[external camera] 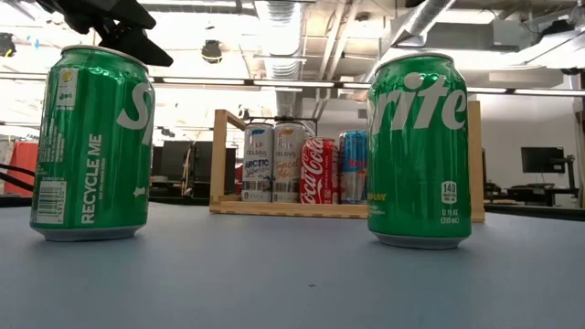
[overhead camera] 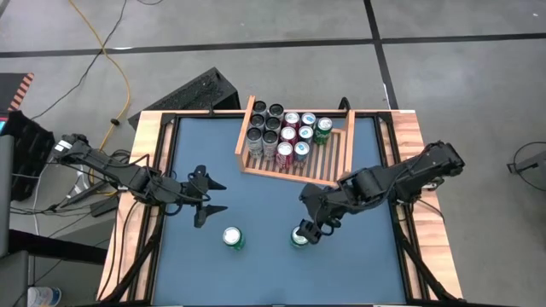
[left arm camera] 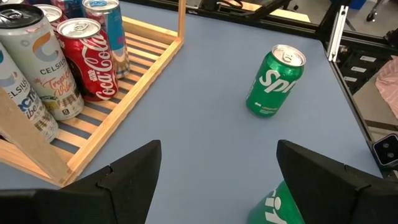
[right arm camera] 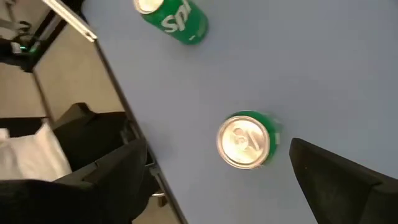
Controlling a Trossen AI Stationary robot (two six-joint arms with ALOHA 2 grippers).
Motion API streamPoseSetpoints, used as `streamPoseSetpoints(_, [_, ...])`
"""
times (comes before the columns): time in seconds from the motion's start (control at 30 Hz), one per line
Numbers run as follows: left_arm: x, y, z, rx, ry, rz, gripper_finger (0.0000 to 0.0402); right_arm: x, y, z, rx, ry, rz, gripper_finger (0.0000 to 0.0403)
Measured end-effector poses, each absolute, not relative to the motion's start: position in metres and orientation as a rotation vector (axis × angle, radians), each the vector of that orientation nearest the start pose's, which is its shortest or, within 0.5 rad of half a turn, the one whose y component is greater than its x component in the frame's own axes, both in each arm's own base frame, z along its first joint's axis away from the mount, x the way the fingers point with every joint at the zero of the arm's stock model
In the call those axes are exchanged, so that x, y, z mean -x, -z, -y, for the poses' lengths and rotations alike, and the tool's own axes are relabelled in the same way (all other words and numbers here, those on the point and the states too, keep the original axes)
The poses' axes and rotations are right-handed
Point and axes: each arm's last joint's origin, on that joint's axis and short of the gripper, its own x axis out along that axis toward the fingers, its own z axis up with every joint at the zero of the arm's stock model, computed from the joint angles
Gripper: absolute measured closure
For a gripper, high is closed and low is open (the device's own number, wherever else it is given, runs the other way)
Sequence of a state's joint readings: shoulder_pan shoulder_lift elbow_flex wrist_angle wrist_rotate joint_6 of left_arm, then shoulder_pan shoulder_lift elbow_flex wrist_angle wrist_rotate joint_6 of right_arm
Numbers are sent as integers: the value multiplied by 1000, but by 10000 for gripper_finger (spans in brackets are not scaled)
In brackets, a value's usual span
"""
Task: Place canned beverage on shelf
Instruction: Put the green soda can on the shelf aligned with the other green soda can
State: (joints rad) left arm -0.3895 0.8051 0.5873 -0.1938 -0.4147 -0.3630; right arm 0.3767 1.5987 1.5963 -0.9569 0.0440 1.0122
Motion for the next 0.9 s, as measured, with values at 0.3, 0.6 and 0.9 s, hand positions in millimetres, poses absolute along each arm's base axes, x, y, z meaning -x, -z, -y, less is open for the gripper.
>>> streamPoseSetpoints(0.3, [-166,-261,56,193,-94,-380,95,-338,-321,-142,-590,275,-1237,21])
streamPoseSetpoints(0.6, [-166,-259,55,200,-100,-398,95,-376,-334,-166,-409,290,-1348,21])
streamPoseSetpoints(0.9, [-165,-258,55,195,-102,-408,95,-381,-326,-172,-463,319,-1372,21])
